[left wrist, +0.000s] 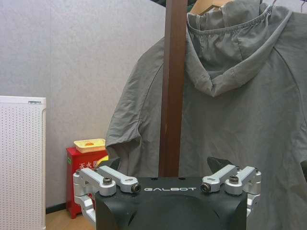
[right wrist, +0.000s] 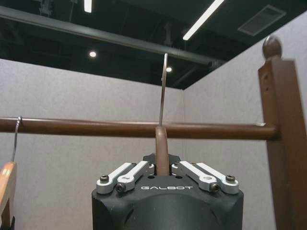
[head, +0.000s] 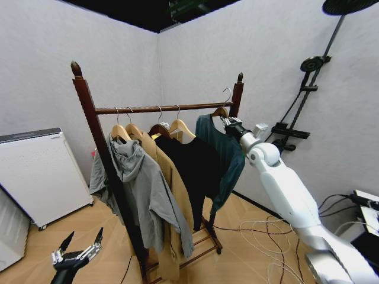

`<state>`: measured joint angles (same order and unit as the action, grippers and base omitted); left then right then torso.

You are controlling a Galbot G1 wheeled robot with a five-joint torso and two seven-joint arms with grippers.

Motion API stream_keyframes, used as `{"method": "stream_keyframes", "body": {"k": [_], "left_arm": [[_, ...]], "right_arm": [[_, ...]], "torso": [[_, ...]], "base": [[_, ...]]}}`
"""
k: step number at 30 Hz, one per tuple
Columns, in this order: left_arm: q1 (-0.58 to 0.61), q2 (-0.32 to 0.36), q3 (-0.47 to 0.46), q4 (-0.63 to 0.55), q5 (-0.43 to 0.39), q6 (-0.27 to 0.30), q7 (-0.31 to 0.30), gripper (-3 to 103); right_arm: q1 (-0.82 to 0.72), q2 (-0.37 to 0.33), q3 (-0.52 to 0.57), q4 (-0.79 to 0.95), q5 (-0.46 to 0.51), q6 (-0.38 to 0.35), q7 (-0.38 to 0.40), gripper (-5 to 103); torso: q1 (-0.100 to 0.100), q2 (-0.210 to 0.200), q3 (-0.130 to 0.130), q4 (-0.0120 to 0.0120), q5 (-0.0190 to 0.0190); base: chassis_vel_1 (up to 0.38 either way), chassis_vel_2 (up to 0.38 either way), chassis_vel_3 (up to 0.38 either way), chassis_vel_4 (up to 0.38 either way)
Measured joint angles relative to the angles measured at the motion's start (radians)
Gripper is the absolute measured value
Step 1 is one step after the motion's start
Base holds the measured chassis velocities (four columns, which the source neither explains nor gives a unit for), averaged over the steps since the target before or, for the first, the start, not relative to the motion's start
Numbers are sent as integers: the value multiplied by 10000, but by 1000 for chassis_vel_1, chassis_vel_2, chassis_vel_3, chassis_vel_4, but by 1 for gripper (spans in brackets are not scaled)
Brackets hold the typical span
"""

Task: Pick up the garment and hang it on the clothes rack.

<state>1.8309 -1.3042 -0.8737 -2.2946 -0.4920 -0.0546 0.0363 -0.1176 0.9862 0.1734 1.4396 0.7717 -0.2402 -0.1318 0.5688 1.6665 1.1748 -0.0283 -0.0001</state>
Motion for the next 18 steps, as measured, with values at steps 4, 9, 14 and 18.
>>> {"method": "stream_keyframes", "body": {"k": [4,9,14,18], "left_arm": [[-1,0,0,0,0,0,0,100],[-1,0,0,0,0,0,0,100],[-1,0,-1,0,0,-1,0,100],[-1,0,0,0,0,0,0,100]], "right_arm": [[564,367,-548,-630,229,-239,41,10],[871,790,-884,-1196,109,-387,42,10],[754,1001,-954,-1298,-168,-588,37,10],[447,989,-868,-1110,-337,-594,41,10]], "torso": [[4,-4,1,3,-1],[1,-3,0,0,1],[-1,-2,-1,3,-1],[0,-2,-1,0,1]], "base": [[0,0,0,0],[0,0,0,0],[0,0,0,0],[0,0,0,0]]}}
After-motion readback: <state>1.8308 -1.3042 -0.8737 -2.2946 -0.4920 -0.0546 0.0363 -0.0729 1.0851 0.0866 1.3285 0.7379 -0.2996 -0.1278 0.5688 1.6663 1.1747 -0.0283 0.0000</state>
